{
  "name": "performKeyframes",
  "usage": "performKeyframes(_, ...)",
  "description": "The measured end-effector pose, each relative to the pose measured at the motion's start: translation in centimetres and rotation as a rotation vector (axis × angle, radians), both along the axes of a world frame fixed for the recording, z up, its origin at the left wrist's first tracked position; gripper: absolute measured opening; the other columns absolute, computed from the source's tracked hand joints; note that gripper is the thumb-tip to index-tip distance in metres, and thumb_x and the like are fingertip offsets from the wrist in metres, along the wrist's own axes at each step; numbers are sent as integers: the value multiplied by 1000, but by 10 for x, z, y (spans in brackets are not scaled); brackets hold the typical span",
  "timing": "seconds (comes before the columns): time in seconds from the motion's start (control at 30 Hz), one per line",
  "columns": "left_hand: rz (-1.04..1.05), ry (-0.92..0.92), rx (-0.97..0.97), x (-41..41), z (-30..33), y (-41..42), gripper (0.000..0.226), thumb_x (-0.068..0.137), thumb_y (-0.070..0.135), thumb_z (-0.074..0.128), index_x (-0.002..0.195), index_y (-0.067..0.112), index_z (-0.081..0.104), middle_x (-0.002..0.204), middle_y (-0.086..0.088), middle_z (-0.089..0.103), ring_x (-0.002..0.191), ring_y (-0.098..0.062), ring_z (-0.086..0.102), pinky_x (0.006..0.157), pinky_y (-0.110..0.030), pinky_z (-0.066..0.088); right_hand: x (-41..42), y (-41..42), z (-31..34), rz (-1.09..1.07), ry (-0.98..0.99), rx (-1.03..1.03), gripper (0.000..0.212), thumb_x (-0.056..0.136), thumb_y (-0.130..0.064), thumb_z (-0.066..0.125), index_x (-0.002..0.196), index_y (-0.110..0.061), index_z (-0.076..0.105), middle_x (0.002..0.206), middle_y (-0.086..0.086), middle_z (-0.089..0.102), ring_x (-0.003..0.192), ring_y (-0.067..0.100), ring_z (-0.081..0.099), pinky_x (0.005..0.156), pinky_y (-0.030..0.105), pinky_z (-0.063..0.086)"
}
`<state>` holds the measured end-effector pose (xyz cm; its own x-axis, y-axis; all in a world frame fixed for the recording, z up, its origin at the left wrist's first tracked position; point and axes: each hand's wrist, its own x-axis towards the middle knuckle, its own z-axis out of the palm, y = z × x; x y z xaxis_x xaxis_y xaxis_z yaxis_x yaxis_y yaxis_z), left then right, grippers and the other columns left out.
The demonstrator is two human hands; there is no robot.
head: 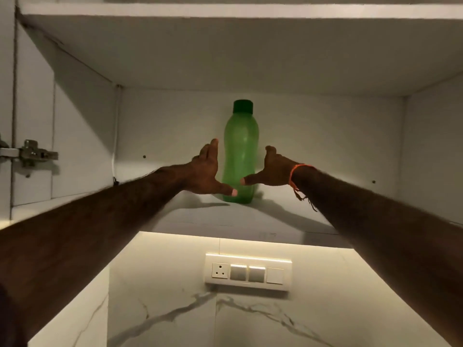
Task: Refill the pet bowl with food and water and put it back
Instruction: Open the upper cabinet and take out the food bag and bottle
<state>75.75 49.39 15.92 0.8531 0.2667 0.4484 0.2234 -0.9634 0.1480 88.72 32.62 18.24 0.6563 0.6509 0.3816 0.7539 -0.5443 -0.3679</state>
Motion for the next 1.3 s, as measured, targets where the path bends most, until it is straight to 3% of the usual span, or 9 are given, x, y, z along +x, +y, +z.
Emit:
performKeyframes(0.17,-156,170,-266,39,-15,28,154,67,63,81,137,17,-48,166,-5,8,146,-25,28,116,-38,35,19,46,-12,92,148,124,127,74,-49,87,158,-10,0,155,8,36,136,34,46,100,44,49)
performKeyframes(0.27,-305,152,-340,49,-18,31,146,70,49,86,147,21,-34,158,3,25,138,-17,38,112,-34,41,28,55,-18,156,228,147,125,63,-54,92,156,-18,15,147,1,37,127,29,52,88,48,58)
performKeyframes(0.37,-348,135,-381,50,-19,34,152,58,60,88,149,25,-29,147,4,44,133,-16,46,108,-37,47,26,52,-18,177,275,169,133,42,-61,92,150,-18,27,139,1,48,119,29,60,84,51,61)
performKeyframes(0.57,-397,73,-419,39,-20,23,141,64,53,86,151,24,-21,142,4,47,129,-14,49,102,-36,52,9,45,-21,172,283,227,141,27,-65,93,145,-15,33,131,4,57,109,29,67,71,51,64)
performKeyframes(0.7,-423,15,-431,28,-23,12,128,78,33,83,150,20,-22,140,3,45,128,-11,50,99,-30,53,-10,34,-25,157,260,249,130,43,-62,93,145,-12,29,131,5,54,109,29,65,71,51,64)
performKeyframes(0.8,-418,-35,-430,16,-24,-1,121,81,31,80,151,13,-17,137,1,47,121,-9,53,90,-20,54,-20,26,-30,137,214,274,134,32,-72,85,140,-10,36,125,9,59,102,28,68,68,49,65)
performKeyframes(0.93,-352,-95,-457,-5,-26,-20,122,69,47,82,151,13,-2,133,-1,51,117,-13,58,93,-33,56,-42,11,-35,130,191,306,105,63,-58,89,139,-8,36,122,11,59,101,28,68,72,49,64)
performKeyframes(1.03,-263,-150,-398,-30,-26,-36,110,75,45,81,149,10,6,125,0,54,104,-7,58,89,-33,57,-59,1,-40,140,190,334,94,72,-50,86,139,-9,37,122,9,59,102,27,66,71,44,64)
performKeyframes(1.3,-172,-339,-322,-123,-37,-87,107,69,45,86,145,9,20,122,1,58,101,-14,66,84,-31,60,-126,-34,-52,381,163,395,123,36,-84,81,137,-21,50,115,0,71,96,19,74,73,37,64)
